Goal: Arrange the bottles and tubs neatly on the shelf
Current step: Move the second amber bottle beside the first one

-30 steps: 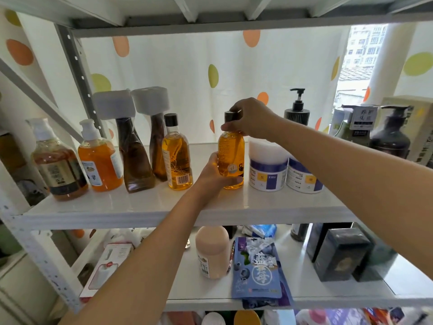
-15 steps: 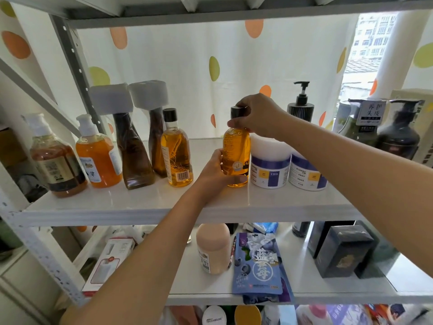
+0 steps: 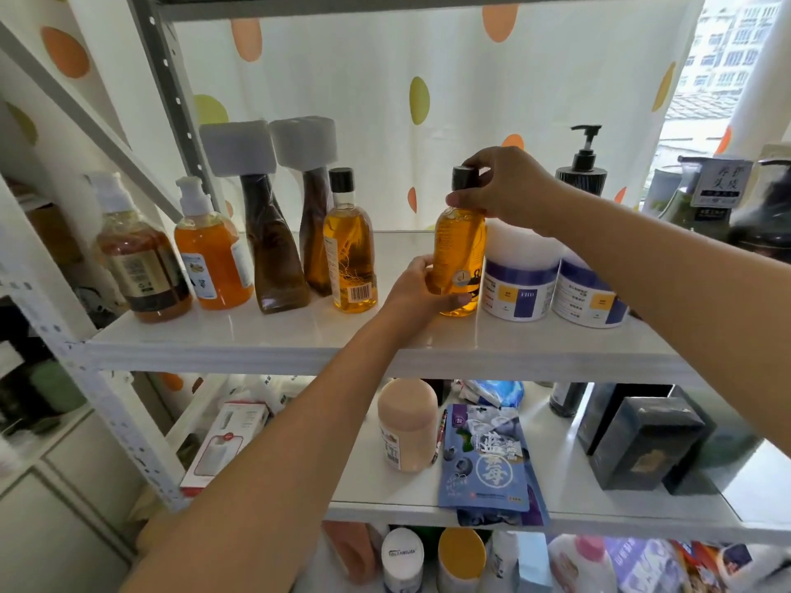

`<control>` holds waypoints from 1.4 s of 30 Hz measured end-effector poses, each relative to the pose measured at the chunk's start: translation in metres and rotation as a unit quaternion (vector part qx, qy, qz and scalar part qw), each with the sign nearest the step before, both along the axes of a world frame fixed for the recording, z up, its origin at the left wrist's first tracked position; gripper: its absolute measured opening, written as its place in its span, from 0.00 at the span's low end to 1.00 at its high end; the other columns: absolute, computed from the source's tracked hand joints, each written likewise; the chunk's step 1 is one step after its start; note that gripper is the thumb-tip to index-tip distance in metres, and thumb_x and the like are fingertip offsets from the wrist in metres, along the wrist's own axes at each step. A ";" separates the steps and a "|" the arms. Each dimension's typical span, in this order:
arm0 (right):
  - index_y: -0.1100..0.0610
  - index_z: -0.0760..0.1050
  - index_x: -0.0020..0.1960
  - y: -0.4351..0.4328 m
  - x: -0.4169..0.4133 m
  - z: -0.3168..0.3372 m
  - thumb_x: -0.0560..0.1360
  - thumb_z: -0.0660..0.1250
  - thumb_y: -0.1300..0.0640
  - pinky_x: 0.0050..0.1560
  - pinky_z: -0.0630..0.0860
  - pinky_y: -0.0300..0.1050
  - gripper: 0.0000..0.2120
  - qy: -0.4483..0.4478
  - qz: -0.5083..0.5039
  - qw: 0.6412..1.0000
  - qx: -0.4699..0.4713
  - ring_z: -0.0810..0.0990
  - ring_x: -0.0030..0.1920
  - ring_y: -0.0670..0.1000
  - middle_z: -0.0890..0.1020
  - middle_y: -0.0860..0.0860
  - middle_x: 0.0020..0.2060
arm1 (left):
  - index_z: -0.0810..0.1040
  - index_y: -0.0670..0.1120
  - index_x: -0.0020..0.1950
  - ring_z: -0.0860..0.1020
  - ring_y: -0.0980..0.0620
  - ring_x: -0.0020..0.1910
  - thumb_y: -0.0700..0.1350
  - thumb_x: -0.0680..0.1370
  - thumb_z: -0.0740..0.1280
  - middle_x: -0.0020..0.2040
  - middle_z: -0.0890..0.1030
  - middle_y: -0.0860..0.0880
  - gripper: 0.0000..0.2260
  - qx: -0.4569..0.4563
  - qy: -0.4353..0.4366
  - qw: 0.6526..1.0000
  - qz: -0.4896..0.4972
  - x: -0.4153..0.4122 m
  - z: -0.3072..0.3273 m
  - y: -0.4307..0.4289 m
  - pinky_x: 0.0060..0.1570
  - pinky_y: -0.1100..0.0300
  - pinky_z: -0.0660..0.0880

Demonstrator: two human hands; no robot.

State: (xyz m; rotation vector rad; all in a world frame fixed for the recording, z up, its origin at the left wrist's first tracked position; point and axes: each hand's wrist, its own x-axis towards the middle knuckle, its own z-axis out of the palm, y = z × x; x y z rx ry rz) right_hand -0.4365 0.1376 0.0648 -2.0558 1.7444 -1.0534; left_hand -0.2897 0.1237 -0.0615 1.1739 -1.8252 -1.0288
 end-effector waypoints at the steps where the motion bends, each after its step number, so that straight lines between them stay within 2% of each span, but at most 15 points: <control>1: 0.58 0.71 0.68 0.001 0.001 0.003 0.71 0.76 0.51 0.55 0.78 0.46 0.29 -0.004 -0.002 1.000 0.003 0.80 0.55 0.54 0.81 0.54 0.57 | 0.62 0.47 0.75 0.73 0.47 0.67 0.47 0.73 0.75 0.70 0.73 0.48 0.35 0.003 0.015 1.000 0.004 0.006 0.000 0.006 0.62 0.53 0.75; 4: 0.55 0.73 0.66 0.004 0.017 0.022 0.71 0.75 0.46 0.40 0.72 0.27 0.28 -0.023 -0.032 0.997 -0.073 0.81 0.45 0.45 0.81 0.50 0.53 | 0.69 0.45 0.72 0.75 0.53 0.65 0.43 0.74 0.74 0.66 0.77 0.49 0.28 -0.052 0.096 0.993 0.039 0.041 -0.004 0.029 0.65 0.55 0.73; 5: 0.55 0.74 0.64 0.004 0.029 0.029 0.72 0.74 0.47 0.37 0.71 0.25 0.25 -0.031 -0.040 0.992 -0.119 0.80 0.44 0.43 0.82 0.49 0.51 | 0.73 0.47 0.68 0.78 0.56 0.61 0.43 0.75 0.73 0.62 0.80 0.51 0.22 -0.080 0.130 0.986 0.065 0.054 -0.005 0.034 0.62 0.57 0.75; 8: 0.55 0.77 0.61 -0.002 0.075 0.044 0.73 0.73 0.49 0.47 0.74 0.30 0.19 0.021 -0.005 0.982 -0.189 0.80 0.48 0.46 0.82 0.48 0.50 | 0.77 0.52 0.58 0.79 0.59 0.54 0.43 0.76 0.71 0.54 0.81 0.55 0.12 -0.143 0.175 0.959 0.168 0.089 -0.002 0.040 0.56 0.61 0.78; 10: 0.53 0.75 0.65 -0.011 0.101 0.045 0.74 0.73 0.53 0.53 0.74 0.36 0.21 0.079 0.066 0.987 -0.125 0.78 0.55 0.46 0.79 0.47 0.57 | 0.75 0.54 0.58 0.78 0.56 0.54 0.44 0.76 0.72 0.54 0.78 0.54 0.13 -0.179 0.169 0.945 0.215 0.102 0.001 0.036 0.55 0.61 0.78; 13: 0.52 0.73 0.68 -0.027 0.121 0.039 0.76 0.70 0.56 0.57 0.67 0.37 0.21 0.196 0.118 0.973 -0.003 0.74 0.62 0.47 0.76 0.47 0.62 | 0.71 0.54 0.61 0.76 0.54 0.58 0.46 0.74 0.73 0.59 0.73 0.53 0.19 -0.192 0.151 0.944 0.223 0.110 -0.002 0.027 0.55 0.62 0.77; 17: 0.53 0.77 0.65 -0.033 0.132 0.032 0.78 0.66 0.62 0.57 0.68 0.38 0.16 0.236 0.098 0.967 -0.010 0.76 0.59 0.52 0.78 0.50 0.58 | 0.67 0.54 0.67 0.74 0.54 0.62 0.49 0.73 0.74 0.65 0.72 0.53 0.26 -0.118 0.133 0.969 0.174 0.111 -0.016 0.018 0.61 0.56 0.75; 19: 0.52 0.78 0.63 -0.033 0.137 0.034 0.77 0.69 0.56 0.54 0.70 0.40 0.15 0.261 0.078 0.962 -0.027 0.76 0.54 0.51 0.79 0.50 0.55 | 0.65 0.54 0.70 0.74 0.55 0.64 0.50 0.73 0.74 0.66 0.73 0.54 0.29 -0.104 0.127 0.976 0.143 0.110 -0.019 0.015 0.62 0.57 0.74; 21: 0.52 0.76 0.64 -0.030 0.139 0.039 0.75 0.71 0.47 0.54 0.72 0.43 0.20 0.287 0.061 0.956 -0.031 0.74 0.50 0.49 0.80 0.51 0.57 | 0.64 0.54 0.72 0.72 0.55 0.66 0.49 0.73 0.74 0.68 0.72 0.54 0.31 -0.092 0.112 0.983 0.115 0.106 -0.017 0.013 0.62 0.60 0.72; 24: 0.53 0.73 0.67 -0.026 0.133 0.043 0.75 0.67 0.39 0.53 0.73 0.45 0.26 0.322 0.029 0.946 -0.014 0.77 0.52 0.52 0.79 0.52 0.57 | 0.62 0.51 0.74 0.72 0.52 0.67 0.49 0.72 0.75 0.70 0.71 0.51 0.34 -0.065 0.056 0.993 0.084 0.099 -0.012 0.005 0.60 0.60 0.71; 26: 0.54 0.73 0.66 -0.023 0.125 0.045 0.74 0.68 0.38 0.48 0.79 0.49 0.27 0.298 0.025 0.954 0.022 0.82 0.45 0.55 0.81 0.52 0.51 | 0.63 0.49 0.73 0.75 0.50 0.64 0.50 0.70 0.77 0.68 0.73 0.49 0.36 -0.056 0.025 0.996 0.069 0.092 -0.010 -0.004 0.59 0.57 0.74; 29: 0.53 0.75 0.62 -0.018 0.115 0.046 0.73 0.72 0.43 0.39 0.80 0.47 0.23 0.249 0.063 0.965 0.053 0.81 0.36 0.53 0.81 0.53 0.48 | 0.65 0.48 0.71 0.77 0.48 0.60 0.52 0.67 0.79 0.63 0.77 0.49 0.37 -0.049 -0.003 0.997 0.062 0.087 -0.011 -0.012 0.59 0.50 0.76; 35: 0.58 0.77 0.59 -0.018 0.108 0.042 0.76 0.71 0.52 0.45 0.82 0.50 0.15 0.254 0.062 0.965 0.019 0.83 0.39 0.55 0.80 0.51 0.44 | 0.67 0.48 0.69 0.77 0.48 0.61 0.52 0.65 0.80 0.63 0.77 0.50 0.37 -0.059 -0.005 0.995 0.078 0.079 -0.009 -0.018 0.60 0.50 0.76; 39: 0.61 0.77 0.56 -0.022 0.099 0.037 0.75 0.71 0.51 0.47 0.83 0.51 0.16 0.255 0.033 0.966 0.021 0.84 0.38 0.53 0.84 0.56 0.43 | 0.65 0.48 0.71 0.76 0.48 0.61 0.53 0.67 0.79 0.64 0.76 0.49 0.38 -0.070 -0.012 0.994 0.088 0.069 -0.008 -0.020 0.60 0.50 0.76; 42: 0.63 0.80 0.51 -0.022 0.091 0.036 0.75 0.71 0.50 0.45 0.83 0.49 0.15 0.254 0.019 0.967 0.026 0.85 0.37 0.54 0.85 0.57 0.39 | 0.67 0.49 0.68 0.78 0.50 0.58 0.52 0.68 0.78 0.62 0.78 0.50 0.33 -0.061 -0.003 0.996 0.066 0.064 -0.009 -0.022 0.57 0.53 0.77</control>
